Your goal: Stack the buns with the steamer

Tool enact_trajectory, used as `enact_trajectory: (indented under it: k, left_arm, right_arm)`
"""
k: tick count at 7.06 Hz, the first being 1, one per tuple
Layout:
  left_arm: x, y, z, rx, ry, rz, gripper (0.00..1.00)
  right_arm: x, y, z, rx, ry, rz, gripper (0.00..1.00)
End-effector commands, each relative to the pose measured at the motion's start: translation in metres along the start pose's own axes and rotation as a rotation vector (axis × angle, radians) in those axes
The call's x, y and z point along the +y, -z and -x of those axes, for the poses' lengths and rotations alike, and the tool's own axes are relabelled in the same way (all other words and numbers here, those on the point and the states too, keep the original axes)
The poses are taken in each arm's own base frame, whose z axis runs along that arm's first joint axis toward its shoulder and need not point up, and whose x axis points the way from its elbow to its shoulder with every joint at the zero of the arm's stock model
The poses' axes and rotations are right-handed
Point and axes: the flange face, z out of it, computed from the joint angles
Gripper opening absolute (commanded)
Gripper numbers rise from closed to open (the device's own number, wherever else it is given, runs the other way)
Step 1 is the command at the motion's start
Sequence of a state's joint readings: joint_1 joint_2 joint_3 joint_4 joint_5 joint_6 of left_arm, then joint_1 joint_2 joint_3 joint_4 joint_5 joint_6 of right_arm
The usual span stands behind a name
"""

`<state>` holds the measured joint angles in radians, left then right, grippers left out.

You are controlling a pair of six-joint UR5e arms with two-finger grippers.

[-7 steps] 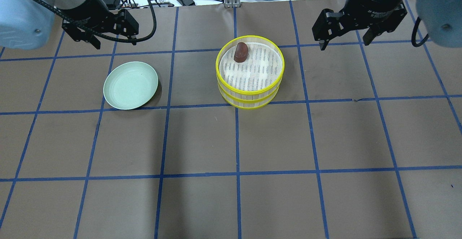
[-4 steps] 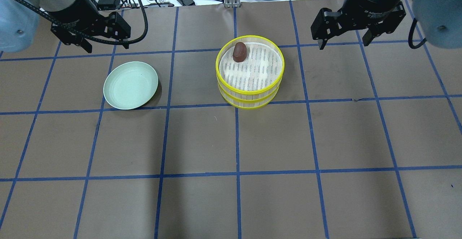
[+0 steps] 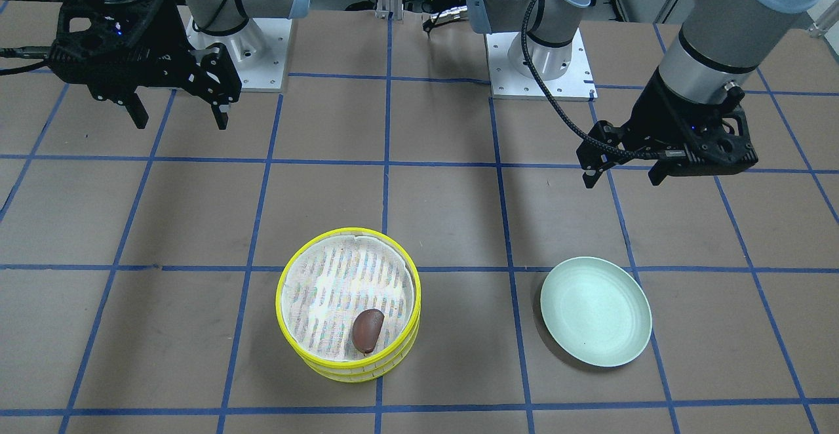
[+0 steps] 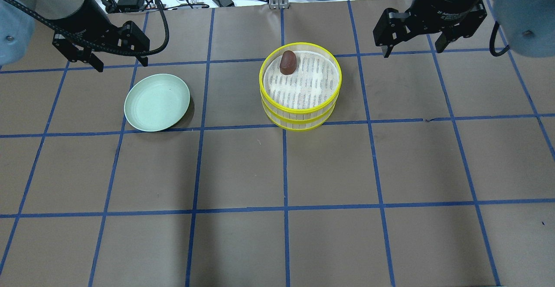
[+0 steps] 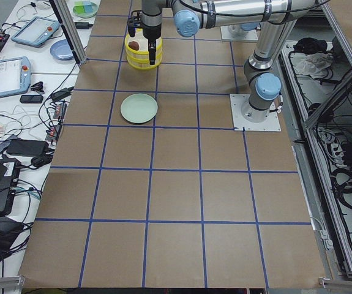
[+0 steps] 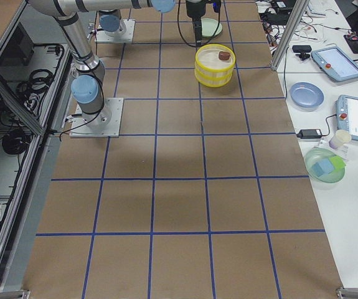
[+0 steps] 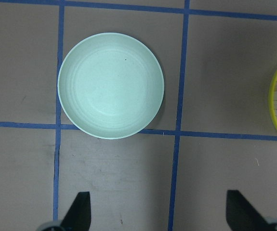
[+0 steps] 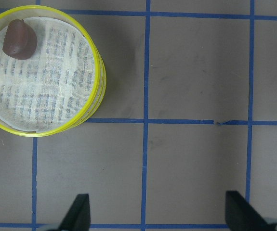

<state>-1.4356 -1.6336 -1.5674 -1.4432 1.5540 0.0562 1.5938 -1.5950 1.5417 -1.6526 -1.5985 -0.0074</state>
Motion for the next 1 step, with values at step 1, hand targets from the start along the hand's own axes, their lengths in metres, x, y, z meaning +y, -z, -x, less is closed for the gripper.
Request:
enact_trajectory:
  k: [1]
  left_arm:
    - [-0.0007, -0.0003, 0.0039, 0.000, 0.007, 0.001, 1.00]
  right_arm:
    - [-0.0002, 0.0004, 0.0002, -0.002, 0.000, -0.003, 1.00]
